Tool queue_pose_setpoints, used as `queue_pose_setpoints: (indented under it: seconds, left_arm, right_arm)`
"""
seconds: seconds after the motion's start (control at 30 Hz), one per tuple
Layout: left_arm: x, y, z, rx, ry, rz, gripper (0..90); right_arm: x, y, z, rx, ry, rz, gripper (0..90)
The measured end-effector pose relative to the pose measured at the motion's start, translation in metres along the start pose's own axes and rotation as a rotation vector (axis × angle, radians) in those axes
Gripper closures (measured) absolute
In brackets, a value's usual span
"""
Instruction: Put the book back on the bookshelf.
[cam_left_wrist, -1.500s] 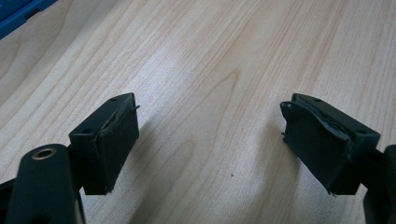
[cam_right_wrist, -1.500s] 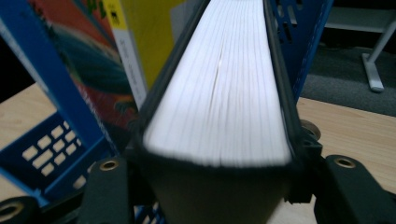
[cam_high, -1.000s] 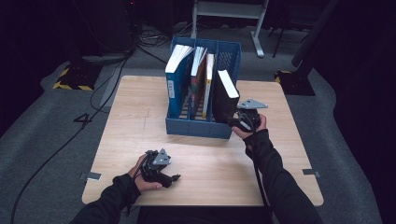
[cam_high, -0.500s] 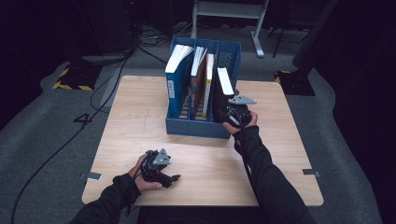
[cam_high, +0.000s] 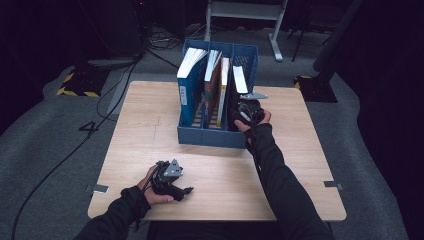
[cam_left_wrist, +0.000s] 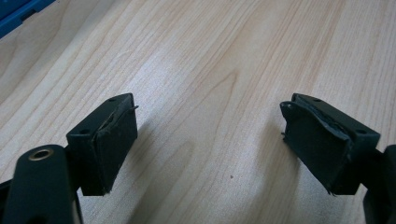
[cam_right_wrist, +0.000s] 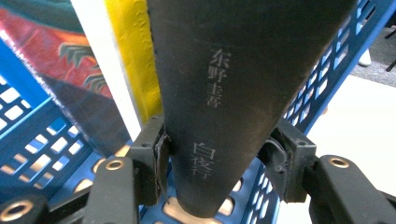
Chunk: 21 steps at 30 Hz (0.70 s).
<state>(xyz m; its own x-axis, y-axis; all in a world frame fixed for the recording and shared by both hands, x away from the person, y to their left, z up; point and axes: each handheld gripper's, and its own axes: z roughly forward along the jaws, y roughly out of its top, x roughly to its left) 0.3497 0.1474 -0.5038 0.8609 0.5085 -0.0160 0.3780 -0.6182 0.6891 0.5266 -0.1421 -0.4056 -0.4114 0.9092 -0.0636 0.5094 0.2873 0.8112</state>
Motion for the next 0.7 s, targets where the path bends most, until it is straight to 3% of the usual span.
queue_pose_setpoints:
  seconds: [0.7]
  left_arm:
    - [0.0, 0.0, 0.0, -0.002, -0.004, 0.003, 17.6]
  right_arm:
    - [-0.004, 0.015, 0.021, 0.016, -0.015, 0.018, 45.2]
